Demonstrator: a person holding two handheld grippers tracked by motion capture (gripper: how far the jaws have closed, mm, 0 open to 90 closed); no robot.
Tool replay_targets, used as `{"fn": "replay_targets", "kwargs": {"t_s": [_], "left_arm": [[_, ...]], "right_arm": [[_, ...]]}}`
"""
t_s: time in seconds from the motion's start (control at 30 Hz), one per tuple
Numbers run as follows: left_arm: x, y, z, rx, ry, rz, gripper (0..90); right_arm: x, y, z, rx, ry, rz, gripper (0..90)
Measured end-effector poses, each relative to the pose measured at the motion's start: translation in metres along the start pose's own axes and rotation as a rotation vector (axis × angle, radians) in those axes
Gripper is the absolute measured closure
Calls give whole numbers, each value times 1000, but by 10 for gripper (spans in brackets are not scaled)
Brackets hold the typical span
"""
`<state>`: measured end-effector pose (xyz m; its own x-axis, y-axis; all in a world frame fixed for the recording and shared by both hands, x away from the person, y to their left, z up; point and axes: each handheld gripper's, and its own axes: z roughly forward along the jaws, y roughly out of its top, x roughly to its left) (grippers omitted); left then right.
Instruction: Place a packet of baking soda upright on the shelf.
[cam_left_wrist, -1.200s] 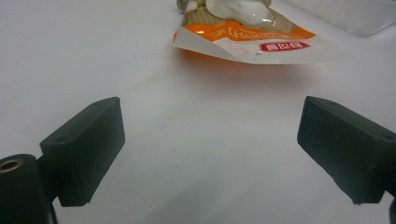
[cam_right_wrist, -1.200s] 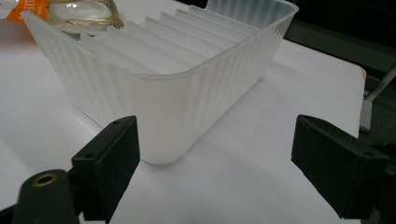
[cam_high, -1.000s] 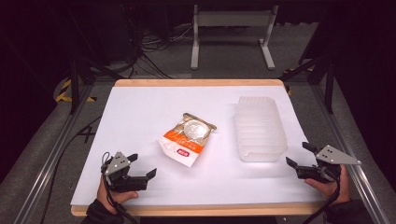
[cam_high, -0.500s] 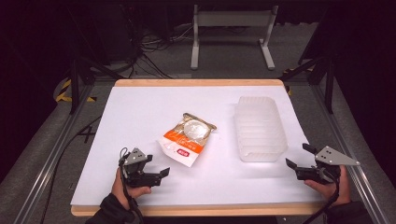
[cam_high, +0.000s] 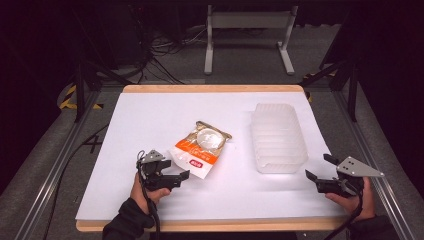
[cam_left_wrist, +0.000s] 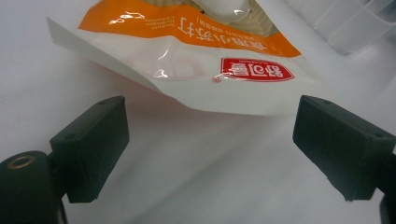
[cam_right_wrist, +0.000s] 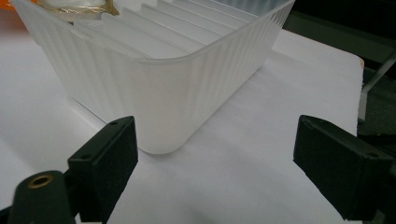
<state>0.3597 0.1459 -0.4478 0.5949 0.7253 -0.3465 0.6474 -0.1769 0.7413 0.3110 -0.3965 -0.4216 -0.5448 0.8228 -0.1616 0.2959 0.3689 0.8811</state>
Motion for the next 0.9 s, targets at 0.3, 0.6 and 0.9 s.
{"fn": "replay_targets", "kwargs": {"t_s": [0.3,0.6,0.9], "left_arm": [[6,10,20,6,-39,-97,208],[19,20,25,-31,-13,-177,423],[20,27,21,-52,10,-111,833]], "right_arm": [[2,1,2,8,8,-7,142],[3,1,2,13,6,-8,146],[4,0,3,26,8,-15,154]]}}
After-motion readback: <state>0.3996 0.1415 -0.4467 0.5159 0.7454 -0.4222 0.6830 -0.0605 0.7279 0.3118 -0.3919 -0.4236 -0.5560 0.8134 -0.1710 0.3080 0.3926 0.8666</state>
